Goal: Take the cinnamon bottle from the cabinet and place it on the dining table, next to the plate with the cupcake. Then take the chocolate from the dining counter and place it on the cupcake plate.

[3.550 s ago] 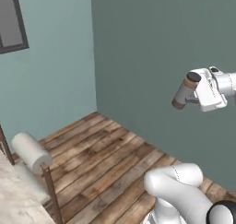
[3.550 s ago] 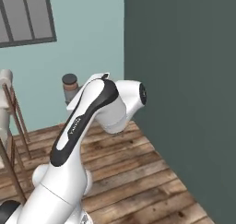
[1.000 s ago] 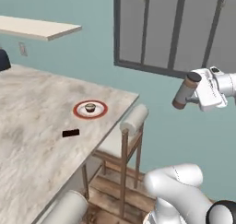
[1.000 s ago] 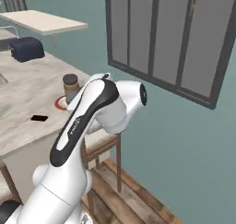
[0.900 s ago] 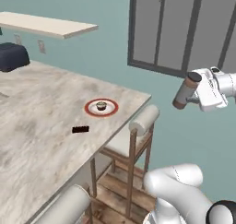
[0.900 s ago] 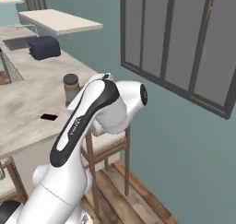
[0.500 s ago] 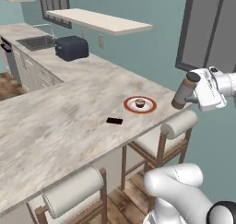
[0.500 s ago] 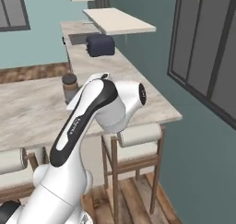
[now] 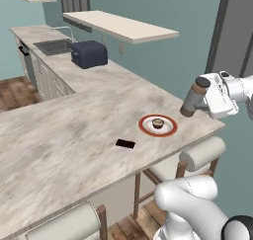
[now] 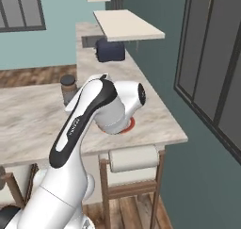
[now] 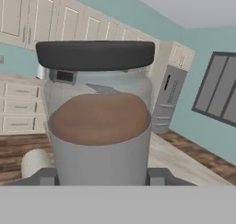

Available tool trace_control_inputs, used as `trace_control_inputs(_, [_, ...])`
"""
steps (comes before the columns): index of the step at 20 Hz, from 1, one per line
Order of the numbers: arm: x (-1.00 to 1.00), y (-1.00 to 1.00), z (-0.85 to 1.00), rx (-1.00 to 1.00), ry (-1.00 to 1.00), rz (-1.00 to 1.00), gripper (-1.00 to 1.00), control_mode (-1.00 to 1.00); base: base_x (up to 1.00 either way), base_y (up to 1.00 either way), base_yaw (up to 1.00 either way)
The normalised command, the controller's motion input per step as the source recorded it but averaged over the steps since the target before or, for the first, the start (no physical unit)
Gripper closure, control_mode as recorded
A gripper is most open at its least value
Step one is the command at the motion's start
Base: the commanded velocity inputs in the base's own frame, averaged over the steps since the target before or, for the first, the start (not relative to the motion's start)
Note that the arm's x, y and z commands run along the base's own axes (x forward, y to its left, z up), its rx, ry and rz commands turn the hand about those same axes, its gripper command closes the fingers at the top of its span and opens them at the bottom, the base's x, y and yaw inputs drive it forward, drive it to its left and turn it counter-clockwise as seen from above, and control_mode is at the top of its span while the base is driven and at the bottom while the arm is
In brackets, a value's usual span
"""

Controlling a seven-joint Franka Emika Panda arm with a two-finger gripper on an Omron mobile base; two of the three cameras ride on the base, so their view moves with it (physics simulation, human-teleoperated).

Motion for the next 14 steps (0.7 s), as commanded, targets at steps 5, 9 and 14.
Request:
trace_control_inputs(5, [0.0, 0.0, 0.0, 0.0, 0.0, 0.0, 1.0, 1.0, 0.77, -0.21, 0.1])
trace_control_inputs(9, [0.0, 0.0, 0.0, 0.0, 0.0, 0.0, 1.0, 1.0, 0.54, -0.19, 0.05])
trace_control_inputs(14, [0.0, 0.0, 0.0, 0.0, 0.0, 0.0, 1.0, 1.0, 0.04, -0.05, 0.0])
